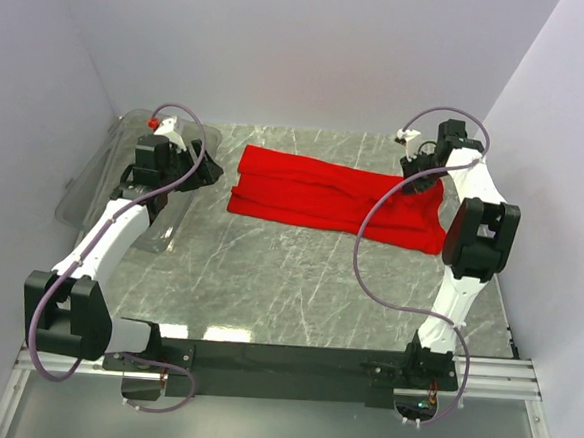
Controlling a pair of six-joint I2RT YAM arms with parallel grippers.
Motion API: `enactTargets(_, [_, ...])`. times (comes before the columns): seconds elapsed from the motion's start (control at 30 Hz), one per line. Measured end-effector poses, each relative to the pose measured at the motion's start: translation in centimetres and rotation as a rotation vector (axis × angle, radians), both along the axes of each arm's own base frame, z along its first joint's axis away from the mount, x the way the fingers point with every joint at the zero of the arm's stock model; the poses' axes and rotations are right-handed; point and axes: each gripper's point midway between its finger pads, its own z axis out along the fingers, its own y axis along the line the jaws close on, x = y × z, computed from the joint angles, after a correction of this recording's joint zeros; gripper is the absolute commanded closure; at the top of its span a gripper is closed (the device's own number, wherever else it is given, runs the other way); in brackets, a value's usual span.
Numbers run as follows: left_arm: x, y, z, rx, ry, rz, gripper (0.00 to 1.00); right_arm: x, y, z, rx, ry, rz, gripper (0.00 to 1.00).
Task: Fold and stack the t-shirts
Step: Fold the tshirt
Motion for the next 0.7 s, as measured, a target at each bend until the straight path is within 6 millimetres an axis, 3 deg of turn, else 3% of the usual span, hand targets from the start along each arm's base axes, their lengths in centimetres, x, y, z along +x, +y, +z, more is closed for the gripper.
enactTargets(0.23, [0.1, -0.2, -0.5, -0.007, 0.015, -0.009, 0.24, 1.3, 0.2, -1.6, 0.005, 0.024, -0.076, 1.00])
enactTargets(0.7, [0.2, -0.5, -1.3, -0.014, 0.040, -0.019, 0.23, 5.1, -0.3, -0.3, 0.014, -0.102, -0.196, 1.00])
